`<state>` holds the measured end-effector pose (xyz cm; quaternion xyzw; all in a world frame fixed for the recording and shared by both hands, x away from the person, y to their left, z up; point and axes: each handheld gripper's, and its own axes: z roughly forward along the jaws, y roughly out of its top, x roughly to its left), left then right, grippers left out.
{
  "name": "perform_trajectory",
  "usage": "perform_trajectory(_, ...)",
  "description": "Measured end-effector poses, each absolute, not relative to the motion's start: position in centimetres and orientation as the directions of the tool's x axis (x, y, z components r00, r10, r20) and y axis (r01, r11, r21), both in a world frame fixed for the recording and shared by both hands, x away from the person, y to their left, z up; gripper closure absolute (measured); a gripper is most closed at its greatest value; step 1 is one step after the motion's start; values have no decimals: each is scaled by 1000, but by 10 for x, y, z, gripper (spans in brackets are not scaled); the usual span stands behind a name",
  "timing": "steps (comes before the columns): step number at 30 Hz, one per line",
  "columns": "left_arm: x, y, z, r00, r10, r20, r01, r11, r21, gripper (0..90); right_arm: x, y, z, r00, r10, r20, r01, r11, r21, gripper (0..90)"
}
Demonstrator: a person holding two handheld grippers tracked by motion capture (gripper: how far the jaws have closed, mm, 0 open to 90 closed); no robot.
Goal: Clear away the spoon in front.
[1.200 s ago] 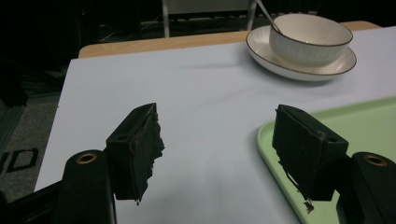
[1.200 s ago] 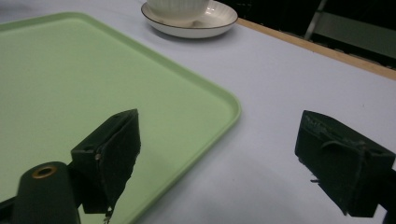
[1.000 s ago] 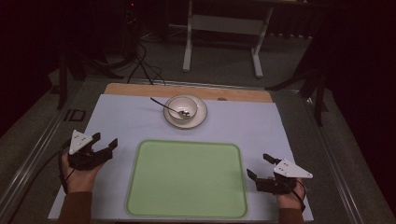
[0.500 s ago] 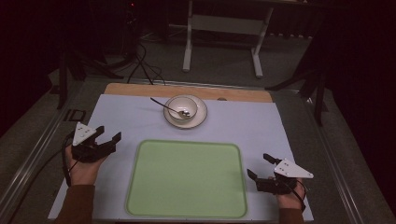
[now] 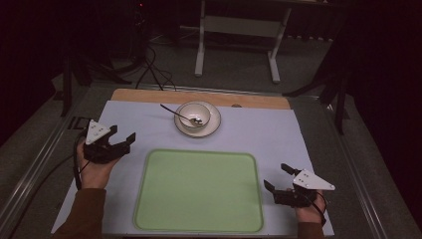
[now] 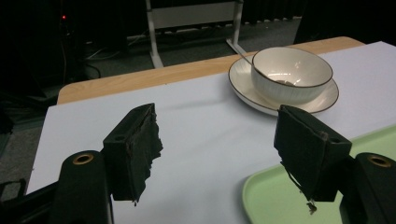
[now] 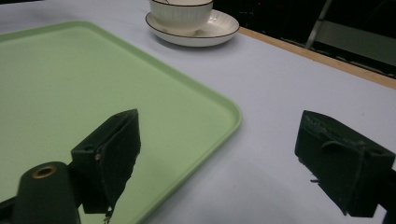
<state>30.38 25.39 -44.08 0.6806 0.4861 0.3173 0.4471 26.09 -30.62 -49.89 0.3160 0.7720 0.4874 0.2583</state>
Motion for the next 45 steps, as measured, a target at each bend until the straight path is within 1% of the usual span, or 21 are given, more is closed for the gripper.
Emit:
perform_trajectory(8, 314, 255, -432, 302, 953, 10, 367, -125, 922, 265, 261, -307, -499, -667, 740, -88, 237, 323, 916, 139)
perform_trajectory(15, 324, 257, -429, 287, 958, 17, 365, -126, 923, 251, 261, -306, -499, -670, 737, -90, 235, 326, 916, 139)
perform_trajectory(26, 341, 255, -430, 275, 961, 13, 382, -122, 916, 255, 261, -306, -499, -672, 736, -89, 235, 325, 916, 139)
perform_trajectory(32, 350, 250, -427, 276, 961, 15, 379, -123, 917, 272, 261, -307, -498, -671, 737, -87, 235, 322, 917, 139)
perform_trajectory(45, 369, 241, -422, 282, 959, 19, 374, -129, 918, 272, 261, -307, -499, -668, 739, -82, 239, 318, 917, 139)
